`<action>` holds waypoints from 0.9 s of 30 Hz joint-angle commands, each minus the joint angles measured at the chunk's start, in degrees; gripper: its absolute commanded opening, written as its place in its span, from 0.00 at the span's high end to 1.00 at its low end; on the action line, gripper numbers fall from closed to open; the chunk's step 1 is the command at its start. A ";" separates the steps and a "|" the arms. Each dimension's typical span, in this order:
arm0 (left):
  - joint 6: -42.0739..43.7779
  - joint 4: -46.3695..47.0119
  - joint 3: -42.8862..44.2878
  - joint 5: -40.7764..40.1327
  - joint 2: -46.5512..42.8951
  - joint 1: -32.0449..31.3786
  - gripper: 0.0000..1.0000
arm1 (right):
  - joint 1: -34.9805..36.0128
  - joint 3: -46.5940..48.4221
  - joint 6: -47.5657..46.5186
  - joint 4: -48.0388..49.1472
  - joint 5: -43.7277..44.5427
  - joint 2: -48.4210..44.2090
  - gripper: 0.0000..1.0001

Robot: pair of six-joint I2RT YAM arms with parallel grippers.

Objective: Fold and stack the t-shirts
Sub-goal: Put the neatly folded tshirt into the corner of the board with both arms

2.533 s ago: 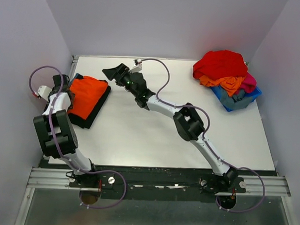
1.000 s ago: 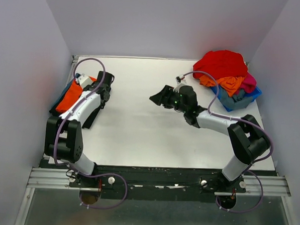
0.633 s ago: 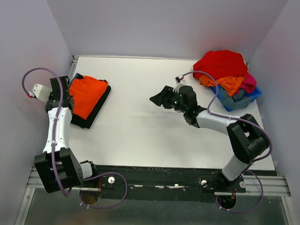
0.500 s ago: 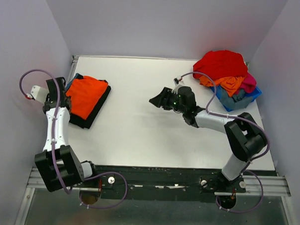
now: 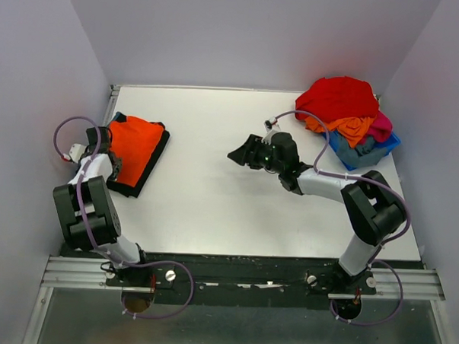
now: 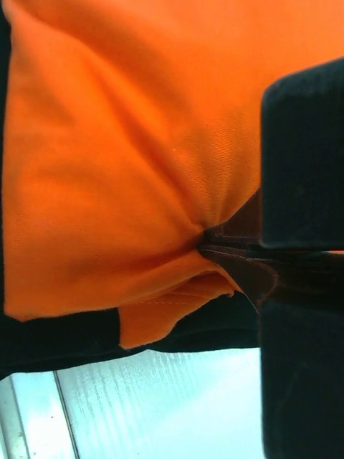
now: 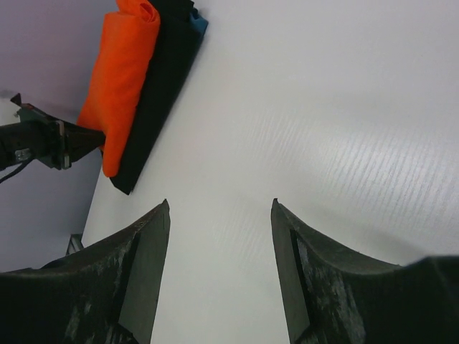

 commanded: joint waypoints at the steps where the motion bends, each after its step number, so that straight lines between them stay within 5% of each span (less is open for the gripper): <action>1: 1.65 -1.57 2.56 -0.73 2.92 -0.05 1.00 | 0.20 0.38 -1.50 0.50 1.60 -1.35 0.34; 6: 3.06 -7.29 5.83 -8.83 -5.86 -3.30 1.00 | 0.20 0.38 -2.03 0.49 1.96 -1.79 0.34; 10: 5.17 -0.99 4.51 -7.44 -10.09 -5.94 1.00 | 0.20 0.55 -2.12 0.40 1.87 -1.35 0.34; 22: 2.10 2.10 10.48 -4.19 10.89 -8.85 1.00 | 0.20 0.64 -2.73 -0.03 2.57 -1.44 0.34; 27: 5.34 1.24 13.56 -4.34 11.36 -10.42 1.00 | 0.20 0.91 -3.26 -0.56 3.01 -1.35 0.34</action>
